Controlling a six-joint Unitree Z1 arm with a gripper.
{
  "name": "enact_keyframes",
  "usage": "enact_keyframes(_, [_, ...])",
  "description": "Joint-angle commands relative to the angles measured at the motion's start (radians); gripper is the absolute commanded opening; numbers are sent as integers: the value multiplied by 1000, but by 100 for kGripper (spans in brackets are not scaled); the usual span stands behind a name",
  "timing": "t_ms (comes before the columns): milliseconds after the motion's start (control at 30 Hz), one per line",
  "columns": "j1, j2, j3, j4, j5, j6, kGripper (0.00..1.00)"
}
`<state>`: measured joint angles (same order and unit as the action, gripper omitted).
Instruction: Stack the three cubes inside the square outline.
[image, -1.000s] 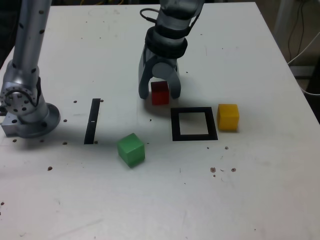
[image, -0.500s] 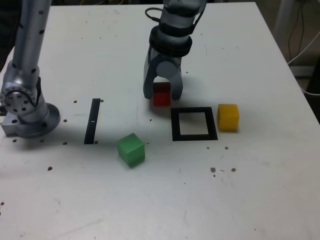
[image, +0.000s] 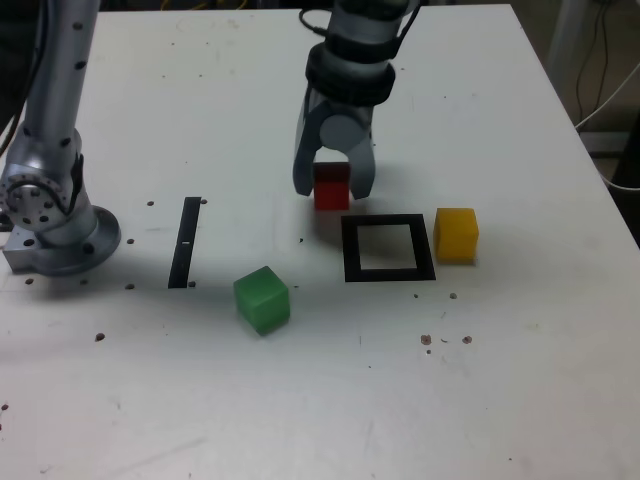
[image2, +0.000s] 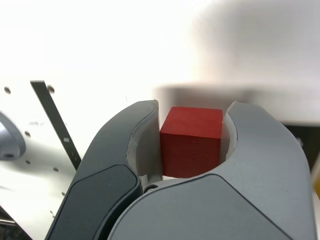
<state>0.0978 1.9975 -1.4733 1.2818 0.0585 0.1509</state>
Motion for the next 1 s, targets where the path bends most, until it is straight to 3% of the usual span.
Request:
enact_keyframes(0, [-35, -6, -46, 48, 10, -27, 33])
enact_keyframes(167, [-97, 2, -102, 84, 19, -91, 33])
enact_keyframes(567, [-164, 50, -106, 27, 45, -212, 33])
enact_keyframes(967, [-181, 61, -92, 12, 30, -225, 33])
